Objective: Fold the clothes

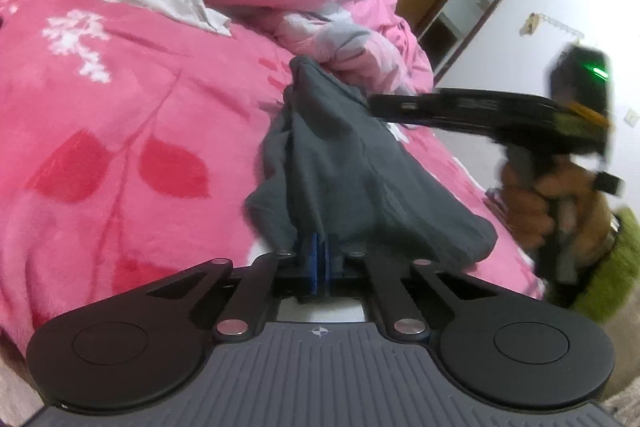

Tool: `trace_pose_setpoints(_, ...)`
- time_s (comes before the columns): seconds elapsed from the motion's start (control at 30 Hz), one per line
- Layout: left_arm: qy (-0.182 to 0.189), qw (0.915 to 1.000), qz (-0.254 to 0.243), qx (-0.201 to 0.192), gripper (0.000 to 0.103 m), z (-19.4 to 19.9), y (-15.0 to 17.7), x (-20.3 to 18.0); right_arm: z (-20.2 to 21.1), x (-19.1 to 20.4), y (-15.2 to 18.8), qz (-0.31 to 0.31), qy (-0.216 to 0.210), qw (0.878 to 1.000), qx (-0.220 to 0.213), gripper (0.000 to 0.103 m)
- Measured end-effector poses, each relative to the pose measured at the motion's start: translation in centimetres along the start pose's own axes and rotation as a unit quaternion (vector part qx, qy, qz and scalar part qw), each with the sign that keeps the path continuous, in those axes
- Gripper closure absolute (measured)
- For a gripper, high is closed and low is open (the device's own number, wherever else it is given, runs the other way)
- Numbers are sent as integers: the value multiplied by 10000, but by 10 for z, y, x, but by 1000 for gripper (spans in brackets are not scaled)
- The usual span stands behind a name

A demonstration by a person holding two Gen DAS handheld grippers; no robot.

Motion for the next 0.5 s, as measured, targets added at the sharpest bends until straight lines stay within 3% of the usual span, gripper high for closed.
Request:
trace_pose_setpoints(0.1, 54, 9999, 145, -64, 103, 2, 6, 8, -47, 7, -3, 493, 162, 9975, 476, 82)
trace_pose_setpoints(0.2, 134, 9996, 240, -72, 103, 2, 9, 13, -87, -15, -5, 754, 1142, 9891, 536, 86)
trace_pose_setpoints(0.23, 170, 9995, 258, -75, 103, 2, 9, 14, -91, -26, -9, 495, 1216, 9902, 476, 87)
trace_pose_setpoints(0.27, 197, 9995, 252, -74, 103, 3, 9, 15, -89, -33, -13, 232, 1188, 9918, 397, 87)
trace_pose_setpoints(0.37, 305, 9991, 287, -74, 103, 2, 9, 17, -63, -29, -27, 200, 1044, 9943, -21, 86)
trace_pose_setpoints(0.43, 390, 9985, 384, -71, 102, 2, 9, 21, -44, -15, -32, 402, 632, 9971, -147, 86)
trace_pose_setpoints(0.5, 474, 9977, 480, -67, 101, 2, 9, 24, -35, 2, -30, 727, 19, 9973, 85, 85)
Point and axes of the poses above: each gripper's, at about its wrist camera, not at the fingertips, and z roughly against the way its jaws point, x to its left, y to its underside, the point moved 4 cm from there along -z, roughly the way its jaws point, and after that the axes turned 4 degrees about -z, right-handed, at the moved point
